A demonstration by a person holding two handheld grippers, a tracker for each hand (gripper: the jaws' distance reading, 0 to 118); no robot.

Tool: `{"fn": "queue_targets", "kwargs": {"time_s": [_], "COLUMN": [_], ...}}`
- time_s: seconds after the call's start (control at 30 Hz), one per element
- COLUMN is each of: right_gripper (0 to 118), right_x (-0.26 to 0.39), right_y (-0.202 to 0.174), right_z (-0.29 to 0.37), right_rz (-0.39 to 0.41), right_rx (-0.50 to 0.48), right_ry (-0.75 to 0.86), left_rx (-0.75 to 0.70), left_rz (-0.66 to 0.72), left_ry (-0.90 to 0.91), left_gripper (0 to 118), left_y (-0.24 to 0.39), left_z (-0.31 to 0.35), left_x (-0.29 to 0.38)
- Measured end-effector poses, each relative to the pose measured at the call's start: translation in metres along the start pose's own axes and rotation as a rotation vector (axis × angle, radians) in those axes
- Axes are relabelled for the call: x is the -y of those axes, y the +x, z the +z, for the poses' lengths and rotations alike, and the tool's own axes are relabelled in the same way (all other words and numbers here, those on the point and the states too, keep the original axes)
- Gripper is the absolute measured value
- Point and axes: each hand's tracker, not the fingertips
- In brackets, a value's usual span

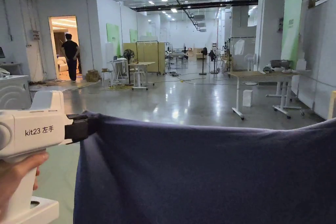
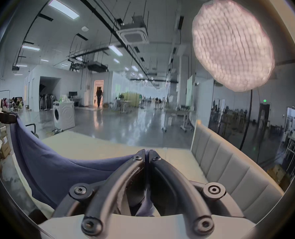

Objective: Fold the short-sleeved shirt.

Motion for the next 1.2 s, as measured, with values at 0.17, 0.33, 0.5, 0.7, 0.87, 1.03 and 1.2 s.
{"fn": "queue_targets", "kwargs": {"time_s": [0.17,0.33,0.5,0.7,0.87,1.03,1.2], "right_gripper": [3,3,3,3,3,3,3], "right_x": [-0.083,-0.119,-0.122,-0.118,-0.113,-0.111,-0.107], "right_y": [-0.011,-0.014,-0.028,-0.017,-0.012,-0.016,-0.019], "right_z": [0.015,0.009,0.016,-0.001,-0.021,-0.040,-0.086], "right_rz": [0.024,0.034,0.052,0.028,0.023,0.022,0.036], "right_rx": [0.050,0.013,0.108,0.131,0.136,0.147,0.105], "right_ry": [0.083,0.135,0.133,0.109,0.097,0.094,0.089], "left_rx": [-0.038,-0.075,-0.078,-0.033,-0.040,-0.068,-0.067], "left_rz": [0.015,0.041,0.066,0.108,0.090,0.063,0.016], "left_ry": [0.097,0.174,0.177,0.181,0.168,0.152,0.137], "left_gripper": [6,6,6,6,6,6,6], "left_y": [-0.018,-0.023,-0.025,-0.040,-0.043,-0.033,-0.052], "left_z": [0.019,0.025,0.021,0.010,-0.009,-0.041,-0.085], "left_x": [-0.062,-0.092,-0.097,-0.098,-0.099,-0.100,-0.106]}}
